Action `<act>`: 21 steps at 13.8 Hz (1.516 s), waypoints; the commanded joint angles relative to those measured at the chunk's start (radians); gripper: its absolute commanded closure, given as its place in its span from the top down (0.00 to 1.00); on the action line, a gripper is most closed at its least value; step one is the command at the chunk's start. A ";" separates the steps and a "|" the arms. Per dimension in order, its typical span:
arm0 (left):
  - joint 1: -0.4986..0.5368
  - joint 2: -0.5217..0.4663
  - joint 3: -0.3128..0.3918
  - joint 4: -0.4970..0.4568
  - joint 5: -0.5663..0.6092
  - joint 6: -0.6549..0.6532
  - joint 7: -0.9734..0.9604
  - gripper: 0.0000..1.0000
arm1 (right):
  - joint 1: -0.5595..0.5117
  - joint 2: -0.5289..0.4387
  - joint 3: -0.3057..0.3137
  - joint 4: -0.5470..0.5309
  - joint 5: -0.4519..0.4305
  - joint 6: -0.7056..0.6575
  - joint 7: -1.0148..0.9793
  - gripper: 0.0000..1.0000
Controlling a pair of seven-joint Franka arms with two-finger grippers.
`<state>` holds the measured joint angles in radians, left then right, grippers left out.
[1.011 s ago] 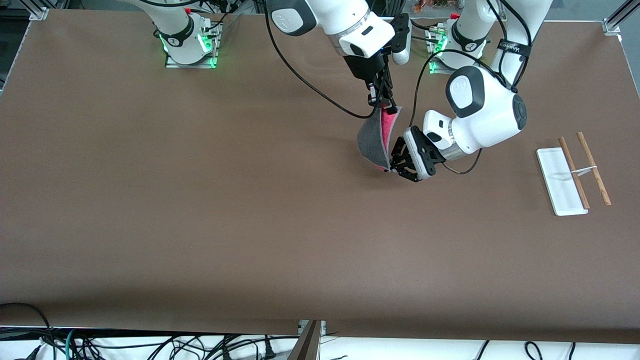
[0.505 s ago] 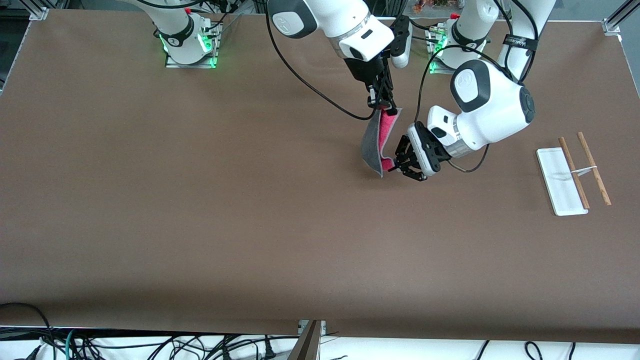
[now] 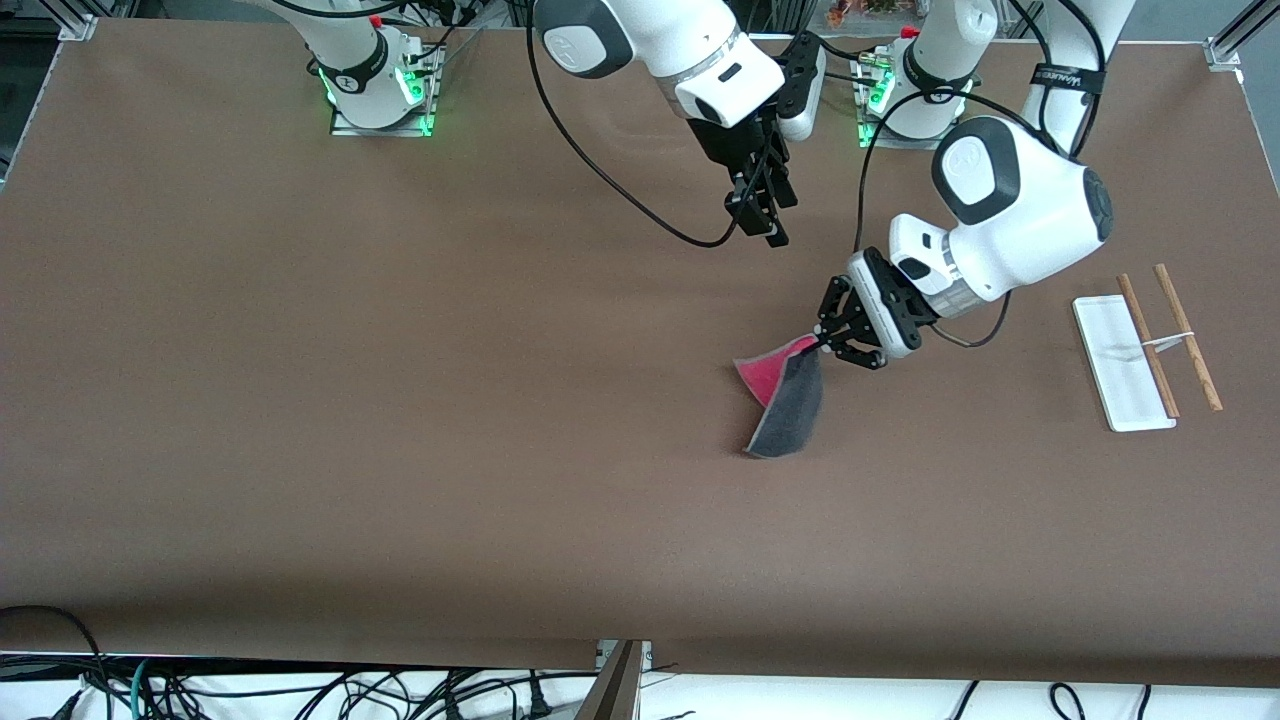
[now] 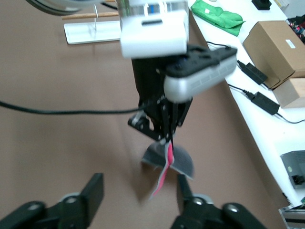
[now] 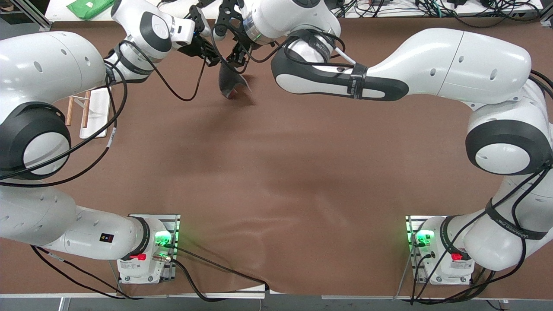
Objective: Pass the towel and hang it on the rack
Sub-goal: 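Carry the towel with the left gripper while the right gripper withdraws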
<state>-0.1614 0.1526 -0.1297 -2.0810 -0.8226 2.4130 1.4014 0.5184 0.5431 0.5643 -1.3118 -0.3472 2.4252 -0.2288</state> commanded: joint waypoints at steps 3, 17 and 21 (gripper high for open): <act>0.159 -0.097 -0.004 -0.008 0.134 -0.124 -0.007 0.00 | -0.085 -0.014 0.006 0.017 0.140 -0.002 0.006 1.00; 0.681 -0.010 0.015 0.317 0.401 -0.695 0.218 0.00 | -0.394 -0.052 -0.207 -0.006 0.648 -0.268 0.161 1.00; 0.761 0.099 0.016 0.444 0.399 -0.765 0.338 0.00 | -0.442 -0.119 -0.312 -0.072 0.651 -0.394 0.152 1.00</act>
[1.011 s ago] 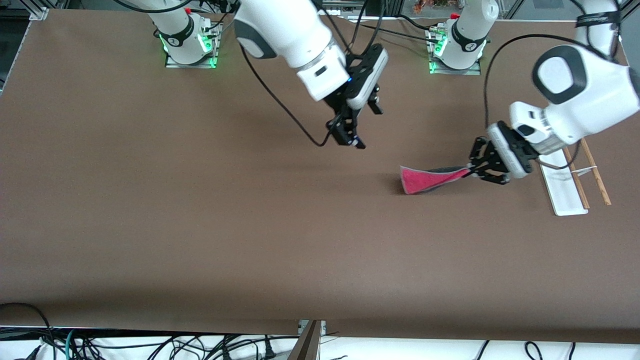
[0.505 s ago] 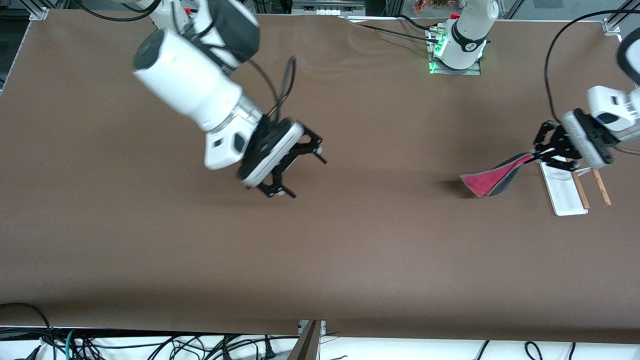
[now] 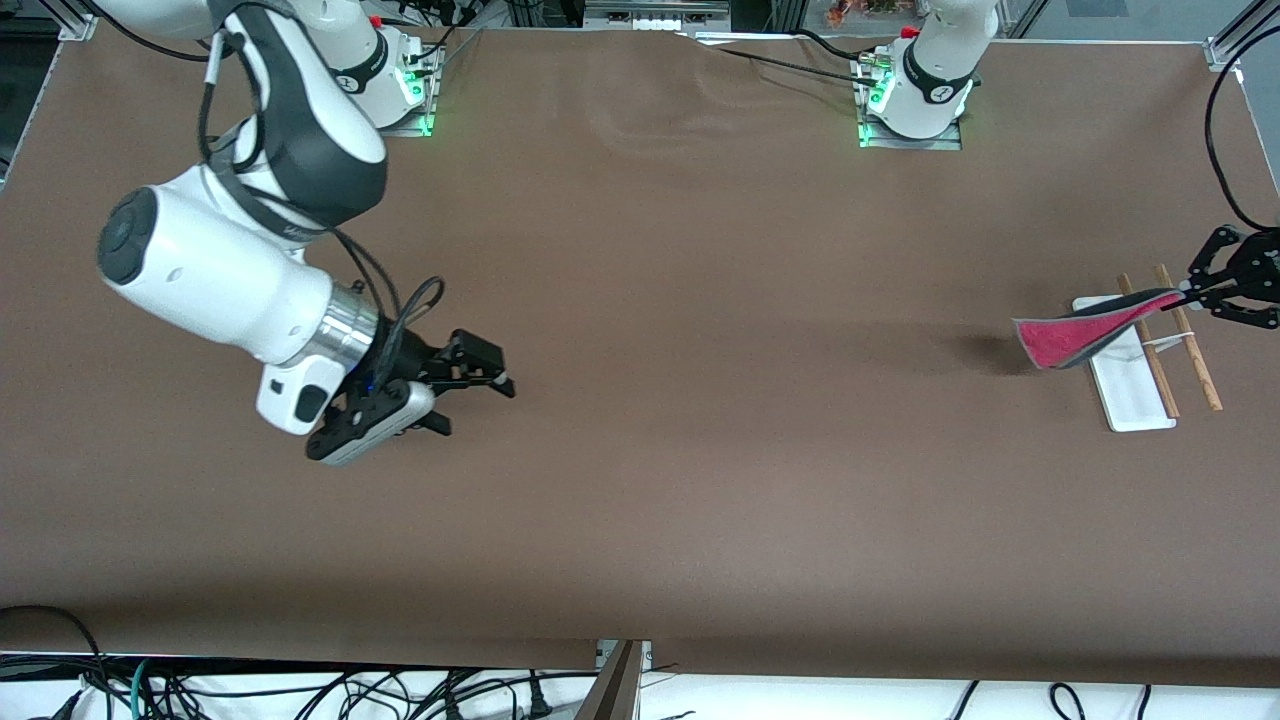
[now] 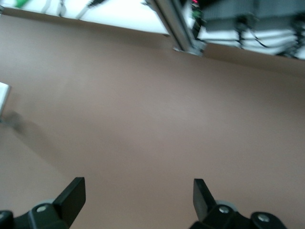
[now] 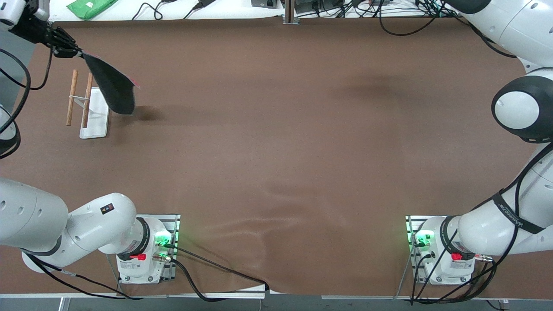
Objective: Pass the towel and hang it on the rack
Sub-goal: 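Lay the towel over the wooden dowels with the left gripper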
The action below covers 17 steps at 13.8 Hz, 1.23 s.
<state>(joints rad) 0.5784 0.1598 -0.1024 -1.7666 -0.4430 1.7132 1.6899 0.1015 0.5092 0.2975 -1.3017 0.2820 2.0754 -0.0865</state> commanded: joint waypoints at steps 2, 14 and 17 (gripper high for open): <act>0.044 0.159 -0.011 0.212 0.023 -0.098 0.074 0.00 | -0.066 -0.141 -0.107 -0.122 0.019 -0.119 0.011 1.00; 0.184 0.351 -0.011 0.444 0.038 -0.236 0.267 0.00 | -0.114 -0.376 -0.305 -0.125 -0.291 -0.632 0.017 1.00; 0.210 0.411 -0.011 0.512 0.038 -0.253 0.313 0.00 | -0.134 -0.400 -0.305 -0.125 -0.290 -0.719 0.024 1.00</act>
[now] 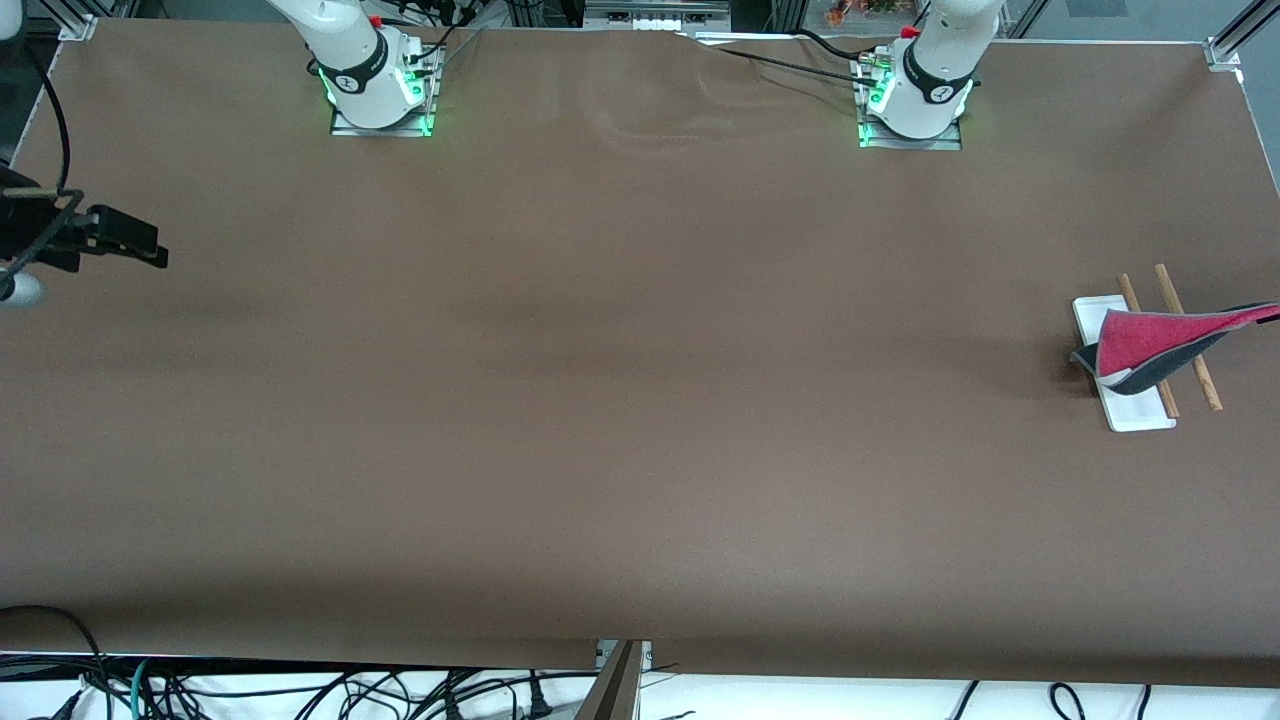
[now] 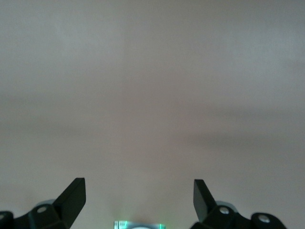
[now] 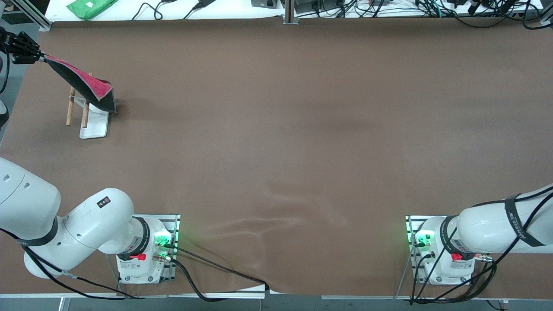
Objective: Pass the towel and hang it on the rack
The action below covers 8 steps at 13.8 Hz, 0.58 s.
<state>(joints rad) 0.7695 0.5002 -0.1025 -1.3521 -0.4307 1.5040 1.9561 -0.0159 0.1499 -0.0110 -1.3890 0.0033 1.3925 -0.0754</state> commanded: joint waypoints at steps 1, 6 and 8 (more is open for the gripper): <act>0.037 0.092 -0.011 0.105 0.026 -0.041 0.085 0.00 | -0.016 -0.052 0.003 -0.038 -0.013 -0.047 0.012 1.00; 0.141 0.228 -0.006 0.189 0.026 -0.021 0.291 0.00 | -0.012 -0.064 0.020 -0.036 -0.008 -0.085 0.015 1.00; 0.157 0.247 0.001 0.199 0.026 0.017 0.329 0.00 | -0.009 -0.070 0.062 -0.036 -0.013 -0.089 0.134 1.00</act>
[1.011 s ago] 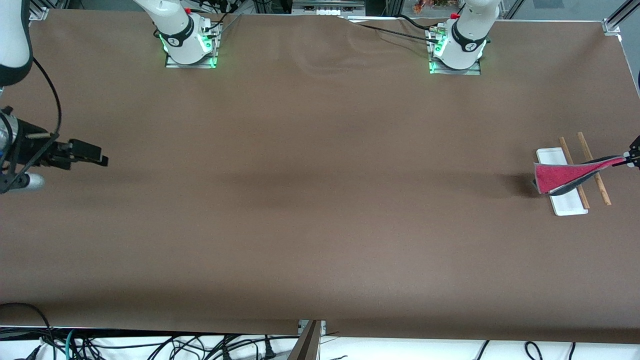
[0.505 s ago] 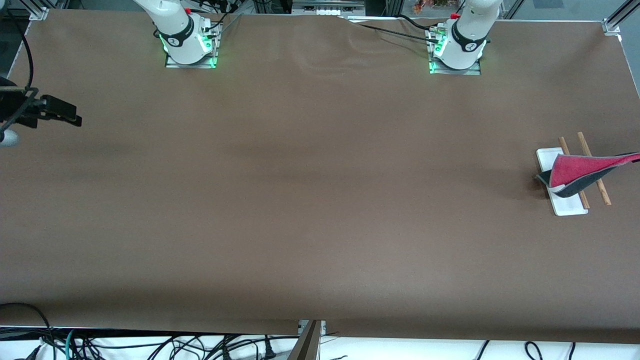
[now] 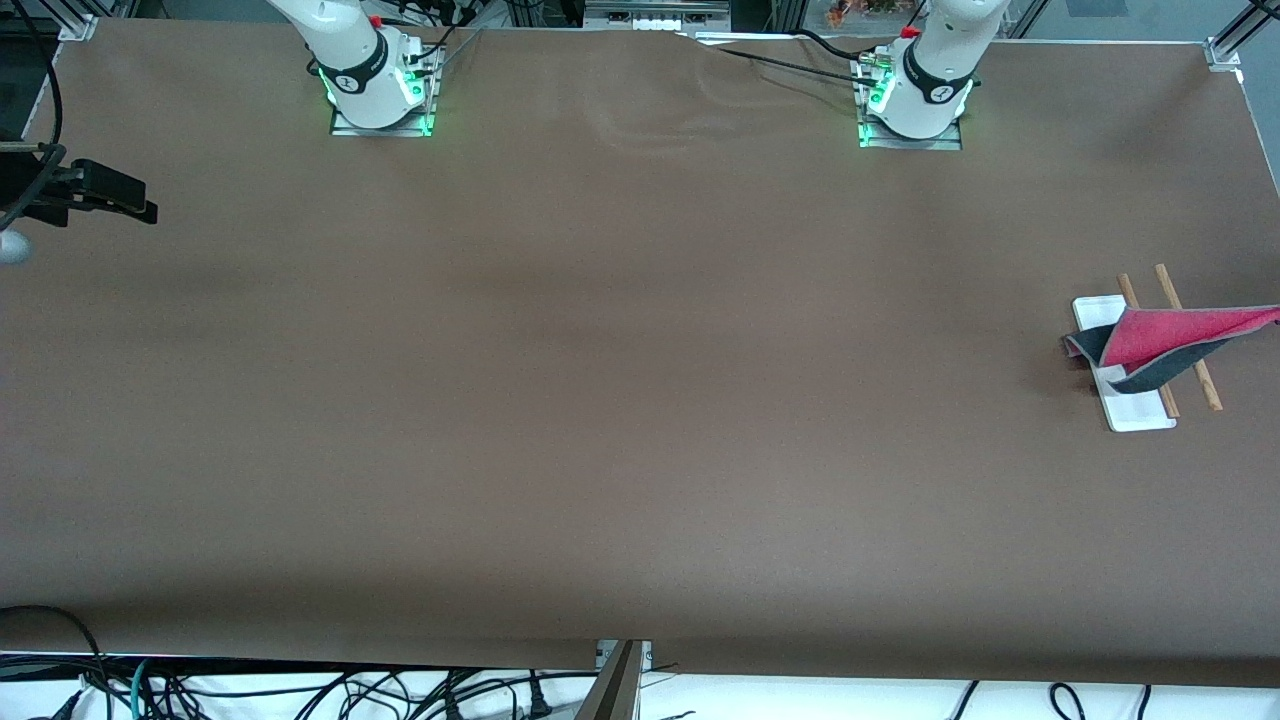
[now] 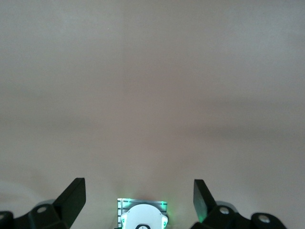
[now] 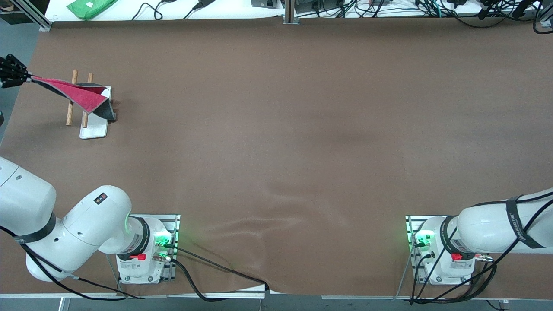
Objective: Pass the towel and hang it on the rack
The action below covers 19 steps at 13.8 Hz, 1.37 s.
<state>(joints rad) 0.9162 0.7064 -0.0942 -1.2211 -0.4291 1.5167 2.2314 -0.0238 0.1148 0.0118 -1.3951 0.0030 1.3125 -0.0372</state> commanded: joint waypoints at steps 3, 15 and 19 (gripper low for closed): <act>0.012 0.085 0.002 0.065 0.024 0.109 0.118 0.09 | -0.002 -0.030 0.037 -0.030 -0.011 -0.009 0.123 1.00; -0.106 0.030 0.001 0.150 0.029 0.143 0.005 1.00 | 0.001 -0.006 0.039 -0.019 -0.006 -0.016 0.094 1.00; -0.120 -0.038 -0.004 0.150 0.055 0.087 -0.044 1.00 | 0.004 -0.006 0.043 -0.018 -0.005 -0.015 0.094 1.00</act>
<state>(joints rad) 0.7981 0.6988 -0.1065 -1.0637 -0.4027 1.6519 2.2048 -0.0212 0.1149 0.0490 -1.4117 0.0029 1.3068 0.0692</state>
